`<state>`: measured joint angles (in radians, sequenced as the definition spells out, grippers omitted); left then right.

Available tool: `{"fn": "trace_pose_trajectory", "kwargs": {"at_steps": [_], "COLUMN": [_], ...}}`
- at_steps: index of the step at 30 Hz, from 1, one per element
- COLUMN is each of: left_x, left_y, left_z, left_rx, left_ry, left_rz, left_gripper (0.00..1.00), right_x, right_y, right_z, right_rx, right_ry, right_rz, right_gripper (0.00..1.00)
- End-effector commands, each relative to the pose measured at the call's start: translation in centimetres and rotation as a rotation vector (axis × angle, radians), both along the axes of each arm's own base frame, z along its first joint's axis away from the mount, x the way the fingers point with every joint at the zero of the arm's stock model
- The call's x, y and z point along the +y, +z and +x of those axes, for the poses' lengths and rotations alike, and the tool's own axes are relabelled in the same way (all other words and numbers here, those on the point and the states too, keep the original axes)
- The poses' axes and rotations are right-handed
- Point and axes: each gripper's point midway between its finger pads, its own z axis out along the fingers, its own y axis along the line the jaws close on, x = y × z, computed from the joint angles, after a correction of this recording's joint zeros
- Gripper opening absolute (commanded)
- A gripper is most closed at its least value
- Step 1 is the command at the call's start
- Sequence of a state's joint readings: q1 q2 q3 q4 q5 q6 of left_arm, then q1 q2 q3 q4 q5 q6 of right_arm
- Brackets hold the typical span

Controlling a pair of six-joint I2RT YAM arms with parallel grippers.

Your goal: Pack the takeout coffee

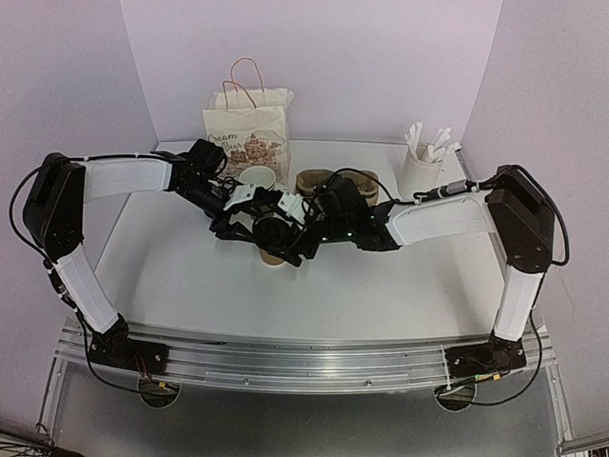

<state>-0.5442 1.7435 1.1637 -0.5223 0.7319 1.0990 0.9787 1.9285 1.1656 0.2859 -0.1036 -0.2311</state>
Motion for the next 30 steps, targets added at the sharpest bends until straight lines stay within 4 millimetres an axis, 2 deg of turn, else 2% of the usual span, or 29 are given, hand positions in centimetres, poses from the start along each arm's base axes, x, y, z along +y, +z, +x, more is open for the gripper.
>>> {"fn": "trace_pose_trajectory", "kwargs": {"at_steps": [1,8,10,14,21,30], "left_x": [-1.5,-2.1,-2.3,-2.7,-2.6,-3.5], "left_y": [1.8,2.0,2.6,3.6,3.5,2.5], "left_z": [-1.4,-1.1,-1.0,-1.0,-1.4,-1.8], "left_rx": [-0.048,-0.05,-0.058,-0.073,-0.07,-0.046], "left_ry": [-0.096,-0.095,-0.098,-0.101,-0.123,-0.122], "left_rz": [-0.059,-0.071,-0.084,-0.105,-0.102,-0.109], "left_gripper": [0.69,0.69,0.69,0.7,0.71,0.67], "right_x": [0.3,-0.1,0.0,0.1,-0.1,-0.2], "right_y": [1.2,1.9,2.3,2.3,2.5,0.5], "right_z": [2.1,2.5,2.5,2.4,2.6,2.2], "right_rx": [-0.015,-0.034,-0.037,-0.024,-0.028,0.003], "right_ry": [-0.076,-0.105,-0.104,-0.104,-0.119,-0.104], "right_rz": [0.033,0.036,0.044,0.051,0.051,0.024], "right_gripper": [0.94,0.9,0.9,0.93,0.96,0.88]}}
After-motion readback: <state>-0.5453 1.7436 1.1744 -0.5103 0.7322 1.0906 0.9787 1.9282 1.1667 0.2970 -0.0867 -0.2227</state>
